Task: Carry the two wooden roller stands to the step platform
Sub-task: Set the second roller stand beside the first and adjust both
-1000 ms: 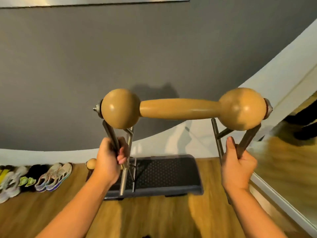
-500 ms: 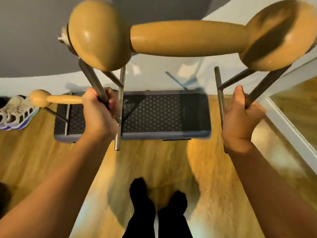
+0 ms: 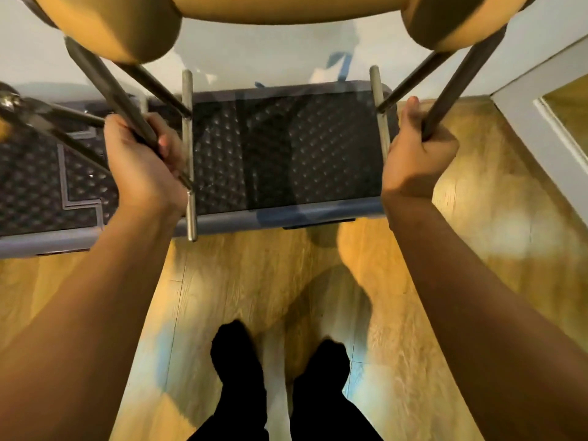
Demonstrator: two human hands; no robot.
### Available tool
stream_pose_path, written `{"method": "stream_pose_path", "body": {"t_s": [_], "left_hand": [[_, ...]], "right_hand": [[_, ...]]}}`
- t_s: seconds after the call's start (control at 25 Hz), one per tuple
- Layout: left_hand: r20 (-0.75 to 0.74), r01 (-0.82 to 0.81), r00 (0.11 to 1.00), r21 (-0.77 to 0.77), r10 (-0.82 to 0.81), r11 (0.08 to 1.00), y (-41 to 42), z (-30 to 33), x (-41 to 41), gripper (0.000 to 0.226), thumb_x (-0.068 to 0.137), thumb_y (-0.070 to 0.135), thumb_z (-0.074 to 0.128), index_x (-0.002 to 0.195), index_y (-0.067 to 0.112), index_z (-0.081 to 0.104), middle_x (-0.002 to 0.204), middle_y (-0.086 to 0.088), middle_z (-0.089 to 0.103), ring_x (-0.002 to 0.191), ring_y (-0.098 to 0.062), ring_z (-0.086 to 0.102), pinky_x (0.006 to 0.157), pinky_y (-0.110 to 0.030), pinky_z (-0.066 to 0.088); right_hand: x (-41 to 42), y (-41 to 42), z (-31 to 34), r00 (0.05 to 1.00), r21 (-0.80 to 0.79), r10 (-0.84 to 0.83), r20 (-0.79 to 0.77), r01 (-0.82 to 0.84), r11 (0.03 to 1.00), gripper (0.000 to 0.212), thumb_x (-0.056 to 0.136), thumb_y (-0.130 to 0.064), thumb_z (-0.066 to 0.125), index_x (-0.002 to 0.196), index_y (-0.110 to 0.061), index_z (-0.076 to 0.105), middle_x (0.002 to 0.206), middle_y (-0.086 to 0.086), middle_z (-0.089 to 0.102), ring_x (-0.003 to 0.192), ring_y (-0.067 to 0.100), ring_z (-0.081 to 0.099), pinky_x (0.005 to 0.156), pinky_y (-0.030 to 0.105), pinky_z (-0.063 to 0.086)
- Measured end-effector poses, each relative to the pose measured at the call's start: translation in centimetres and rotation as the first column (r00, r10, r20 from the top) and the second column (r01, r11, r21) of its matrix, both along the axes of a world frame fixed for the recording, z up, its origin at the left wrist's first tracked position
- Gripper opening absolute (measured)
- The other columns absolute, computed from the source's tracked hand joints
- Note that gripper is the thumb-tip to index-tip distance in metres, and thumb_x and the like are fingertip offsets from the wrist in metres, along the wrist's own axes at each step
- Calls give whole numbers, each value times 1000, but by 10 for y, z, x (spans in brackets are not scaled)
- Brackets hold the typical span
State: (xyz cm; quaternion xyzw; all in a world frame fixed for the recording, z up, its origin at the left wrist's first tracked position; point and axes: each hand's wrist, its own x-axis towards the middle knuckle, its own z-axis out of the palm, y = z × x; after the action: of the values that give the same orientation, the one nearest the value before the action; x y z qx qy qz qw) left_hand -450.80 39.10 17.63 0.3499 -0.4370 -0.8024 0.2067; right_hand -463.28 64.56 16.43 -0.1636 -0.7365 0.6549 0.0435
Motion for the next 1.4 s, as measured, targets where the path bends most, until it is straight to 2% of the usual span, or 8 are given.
{"method": "stream_pose_path", "body": {"t_s": [0.2,0.44,0.6,0.72,0.96,1.2,1.32,1.4], "left_hand": [[36,26,999,-20,-25,999,3,-41,-18,53,105,33,25,56,22,42,50,5,31,51,-17,16,46,-30,14],[73,29,997,-49,-25,998,2,-78,-28,50,104,28,24,57,19,39,50,4,30,51,-18,16,50,-33,12],[83,3,997,-52,1,999,2,-95,-26,45,105,27,22,62,18,34,50,3,29,51,-18,15,48,-31,14],[88,-20,996,-59,25,998,-3,-102,-26,43,104,27,22,63,18,33,52,3,28,54,-20,13,51,-34,11],[98,18,995,-146,-3,989,-6,-115,-23,44,102,30,23,61,18,33,52,1,28,54,-22,13,50,-34,13],[233,12,972,-186,33,982,0,-114,-22,48,100,30,24,59,17,45,55,-2,40,52,-19,32,52,-32,26],[387,-43,914,-202,120,978,8,-97,-12,49,101,29,30,69,18,64,73,-5,66,72,-21,62,75,-39,52],[480,-10,871,-185,99,983,11,-85,-1,43,105,34,36,96,21,76,104,-2,76,102,-17,69,101,-41,52]], "right_hand": [[-14,2,-46,997,4,31,-69,-31,1000,31,93,-39,68,65,-27,63,52,-16,53,63,10,54,69,36,46],[-21,0,-86,994,59,72,-81,-67,996,41,93,-49,63,53,-40,64,55,-8,42,60,23,42,63,44,38],[-25,-5,-93,995,38,85,-51,-83,996,40,91,-48,64,53,-41,64,51,-13,42,58,17,42,63,42,37],[-26,-7,-103,995,10,100,-22,-100,995,45,97,-37,63,52,-32,60,51,-14,43,57,16,43,64,37,38],[-22,-3,-123,992,41,122,11,-122,992,48,101,-35,59,57,-21,44,56,7,38,60,35,37,59,46,35],[-20,2,-112,958,146,225,180,-252,957,51,101,-38,55,64,-4,48,60,12,45,60,23,47,57,39,39],[-15,0,-96,885,123,147,442,-222,967,34,97,-39,61,71,-17,57,67,-5,56,65,4,57,69,30,48],[-10,-3,-85,825,104,100,556,-189,977,14,96,-32,63,95,-20,69,89,-7,67,89,9,64,85,34,52]]}}
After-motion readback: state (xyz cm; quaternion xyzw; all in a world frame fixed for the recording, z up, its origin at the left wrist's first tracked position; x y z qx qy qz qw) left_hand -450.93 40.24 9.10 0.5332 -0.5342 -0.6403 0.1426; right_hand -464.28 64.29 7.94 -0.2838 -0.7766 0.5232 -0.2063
